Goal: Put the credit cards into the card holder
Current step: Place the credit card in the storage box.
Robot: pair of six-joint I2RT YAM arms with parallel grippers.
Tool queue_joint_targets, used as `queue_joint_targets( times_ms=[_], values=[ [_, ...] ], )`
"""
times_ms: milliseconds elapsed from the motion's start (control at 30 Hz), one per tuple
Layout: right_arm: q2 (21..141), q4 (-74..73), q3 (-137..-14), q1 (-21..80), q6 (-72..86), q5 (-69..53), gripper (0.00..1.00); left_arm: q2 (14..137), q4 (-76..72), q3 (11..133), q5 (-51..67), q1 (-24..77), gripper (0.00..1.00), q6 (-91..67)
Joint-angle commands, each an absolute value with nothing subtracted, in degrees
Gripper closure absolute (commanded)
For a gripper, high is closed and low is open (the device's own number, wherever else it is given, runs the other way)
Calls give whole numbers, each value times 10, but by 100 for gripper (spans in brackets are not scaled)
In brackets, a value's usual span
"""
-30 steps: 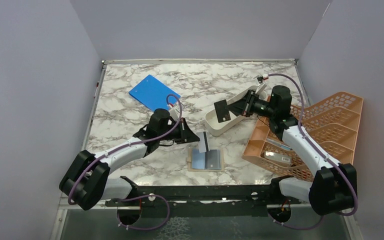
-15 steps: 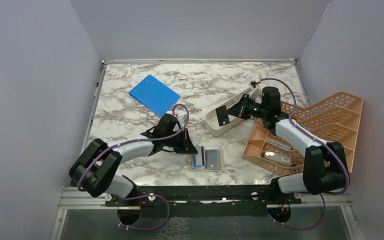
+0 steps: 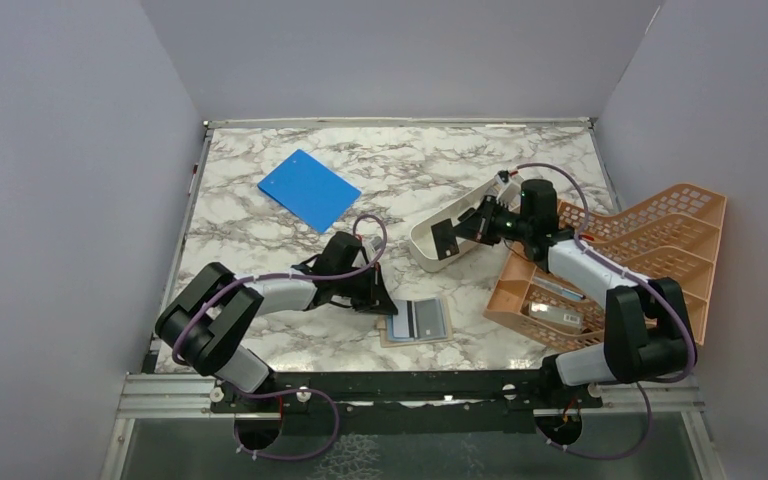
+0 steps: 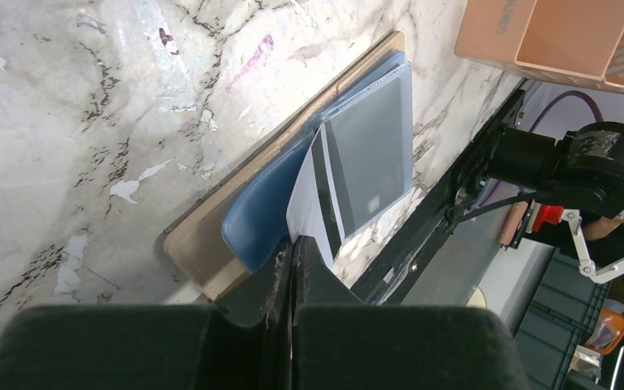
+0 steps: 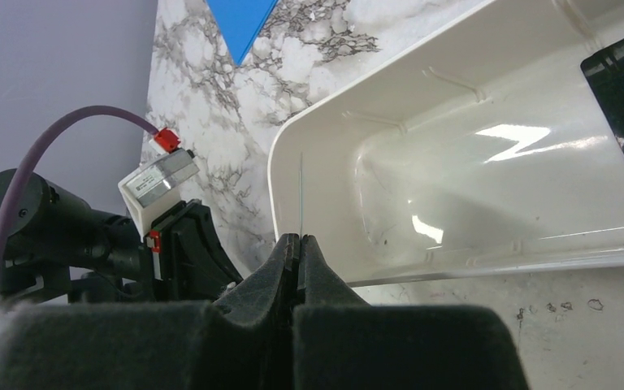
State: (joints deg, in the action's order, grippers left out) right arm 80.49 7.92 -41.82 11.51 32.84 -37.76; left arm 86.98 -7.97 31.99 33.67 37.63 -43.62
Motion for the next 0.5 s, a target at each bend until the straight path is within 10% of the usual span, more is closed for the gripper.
queue_joint_targets(
  times_ms=[0, 467],
  values=[
    [813, 102, -403, 112, 318, -370, 99, 879, -92, 319, 341, 381, 100, -434],
    [666, -63, -385, 122, 288, -299, 99, 876, -77, 319, 322, 381, 100, -452]
  ],
)
